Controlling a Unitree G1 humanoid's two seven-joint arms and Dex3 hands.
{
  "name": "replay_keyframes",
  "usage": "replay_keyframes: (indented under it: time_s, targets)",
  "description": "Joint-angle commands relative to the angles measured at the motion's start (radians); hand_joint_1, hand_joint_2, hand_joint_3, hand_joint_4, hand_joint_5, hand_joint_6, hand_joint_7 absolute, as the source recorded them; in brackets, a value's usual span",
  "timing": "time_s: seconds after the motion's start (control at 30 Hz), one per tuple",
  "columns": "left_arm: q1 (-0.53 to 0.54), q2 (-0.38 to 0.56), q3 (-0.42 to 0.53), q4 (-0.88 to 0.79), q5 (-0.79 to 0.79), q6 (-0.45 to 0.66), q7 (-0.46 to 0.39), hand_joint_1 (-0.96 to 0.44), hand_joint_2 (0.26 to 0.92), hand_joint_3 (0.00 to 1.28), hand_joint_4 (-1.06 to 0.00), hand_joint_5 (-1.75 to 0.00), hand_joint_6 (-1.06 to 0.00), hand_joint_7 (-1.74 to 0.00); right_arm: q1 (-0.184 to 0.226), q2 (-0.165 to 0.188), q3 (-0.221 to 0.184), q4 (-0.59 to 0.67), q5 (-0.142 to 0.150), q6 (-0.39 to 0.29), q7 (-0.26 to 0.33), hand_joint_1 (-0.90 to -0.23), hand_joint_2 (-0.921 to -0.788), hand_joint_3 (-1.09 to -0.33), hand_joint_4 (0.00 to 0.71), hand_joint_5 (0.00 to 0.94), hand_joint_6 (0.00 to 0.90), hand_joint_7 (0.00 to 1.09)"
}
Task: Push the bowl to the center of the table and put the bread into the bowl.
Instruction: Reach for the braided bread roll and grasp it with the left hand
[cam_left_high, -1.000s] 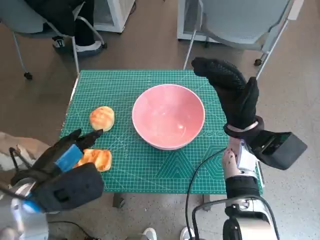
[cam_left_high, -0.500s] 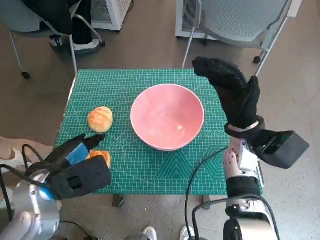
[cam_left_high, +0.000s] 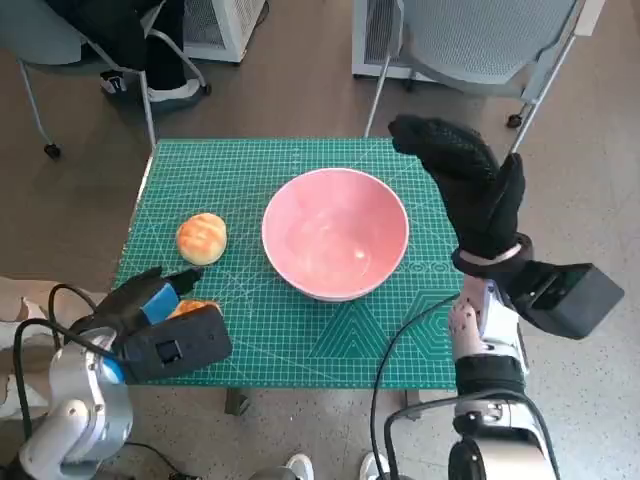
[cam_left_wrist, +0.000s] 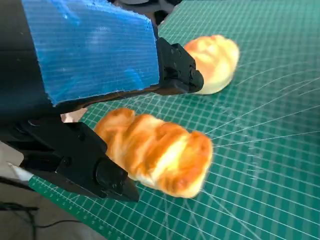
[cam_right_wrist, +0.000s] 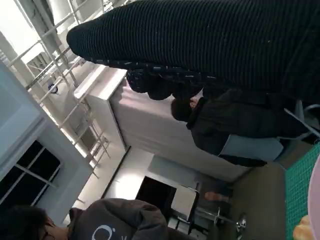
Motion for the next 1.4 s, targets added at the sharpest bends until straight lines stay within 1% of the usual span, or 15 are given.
replay_keyframes:
  time_s: [0.03,0.4,0.73,0.87,0.93,0.97,1.0,1.07,1.1,1.13,1.2,1.23,1.3,1.33,1.4]
  targets:
    - [-0.033,-0.027,-0.01,0.077,0.028,-0.006,0.014,0.04,0.685,0.0,-0.14,0.0,-0.31,0.0,0.026,-0.004,0.006,0.0,0.005,0.016,0.006,-0.666,-0.921,-0.93,0.129,0.003,-0.001,0.4]
    - [-0.124,-0.094,-0.068,0.316,0.052,-0.006,-0.002,-0.14,0.69,0.0,-0.11,0.0,-0.3,0.0,0.031,-0.003,0.012,-0.004,0.004,0.02,0.003,-0.668,-0.921,-0.921,0.137,0.006,-0.001,0.4]
    - [-0.202,-0.122,-0.109,0.479,0.057,-0.037,-0.028,-0.1,0.692,0.0,-0.14,-0.01,-0.31,-0.01,0.036,-0.008,0.018,-0.021,0.005,0.034,-0.002,-0.667,-0.921,-0.921,0.137,0.005,-0.001,0.41]
    - [-0.214,-0.132,-0.113,0.511,0.059,-0.052,-0.024,-0.03,0.697,0.01,-0.21,-0.04,-0.33,-0.01,0.041,-0.008,0.021,-0.035,0.005,0.04,-0.004,-0.667,-0.921,-0.922,0.137,0.005,-0.001,0.41]
    - [-0.212,-0.135,-0.11,0.52,0.059,-0.061,-0.016,0.02,0.702,0.01,-0.33,-0.1,-0.33,-0.01,0.043,-0.008,0.022,-0.04,0.005,0.042,-0.005,-0.667,-0.921,-0.923,0.137,0.004,-0.001,0.41]
    - [-0.208,-0.136,-0.11,0.521,0.06,-0.067,-0.011,0.05,0.705,0.02,-0.42,-0.38,-0.34,-0.01,0.045,-0.008,0.023,-0.043,0.005,0.044,-0.005,-0.667,-0.921,-0.923,0.137,0.004,-0.001,0.41]
    - [-0.206,-0.135,-0.11,0.521,0.061,-0.071,-0.008,0.17,0.728,0.12,-0.54,-0.67,-0.35,-0.01,0.046,-0.008,0.023,-0.046,0.005,0.045,-0.005,-0.667,-0.921,-0.923,0.137,0.004,-0.001,0.41]
    - [-0.203,-0.135,-0.111,0.525,0.064,-0.081,-0.003,0.28,0.748,0.2,-0.64,-0.92,-0.36,-0.01,0.047,-0.008,0.024,-0.05,0.006,0.047,-0.005,-0.667,-0.921,-0.923,0.137,0.004,-0.001,0.41]
    - [-0.202,-0.135,-0.112,0.528,0.066,-0.085,-0.001,0.3,0.735,0.25,-0.67,-0.98,-0.37,-0.01,0.048,-0.008,0.024,-0.051,0.005,0.048,-0.005,-0.667,-0.921,-0.923,0.138,0.004,-0.001,0.41]
    - [-0.198,-0.132,-0.114,0.53,0.071,-0.096,0.007,0.34,0.694,0.36,-0.69,-1.08,-0.39,-0.01,0.048,-0.009,0.024,-0.052,0.006,0.05,-0.005,-0.667,-0.921,-0.923,0.138,0.004,-0.001,0.41]
    - [-0.188,-0.125,-0.12,0.527,0.084,-0.119,0.03,0.38,0.604,0.63,-0.66,-1.3,-0.52,-0.11,0.047,-0.01,0.024,-0.053,0.007,0.053,-0.003,-0.667,-0.921,-0.923,0.138,0.004,-0.001,0.41]
    - [-0.182,-0.122,-0.122,0.524,0.093,-0.129,0.043,0.39,0.591,0.67,-0.65,-1.34,-0.55,-0.14,0.047,-0.01,0.024,-0.055,0.008,0.054,-0.003,-0.667,-0.921,-0.923,0.138,0.004,-0.001,0.41]
    - [-0.176,-0.121,-0.12,0.522,0.104,-0.139,0.056,0.39,0.587,0.73,-0.62,-1.42,-0.55,-0.53,0.048,-0.011,0.024,-0.056,0.008,0.056,-0.003,-0.667,-0.921,-0.923,0.138,0.004,-0.001,0.41]
    - [-0.167,-0.12,-0.119,0.512,0.114,-0.139,0.065,0.4,0.586,0.74,-0.61,-1.44,-0.55,-0.6,0.048,-0.012,0.024,-0.058,0.008,0.056,-0.003,-0.667,-0.921,-0.923,0.138,0.004,-0.001,0.41]
    - [-0.152,-0.117,-0.114,0.488,0.128,-0.137,0.074,0.17,0.721,0.52,-0.58,-1.47,-0.54,-0.91,0.048,-0.013,0.024,-0.061,0.009,0.059,-0.002,-0.667,-0.921,-0.923,0.138,0.004,-0.001,0.41]
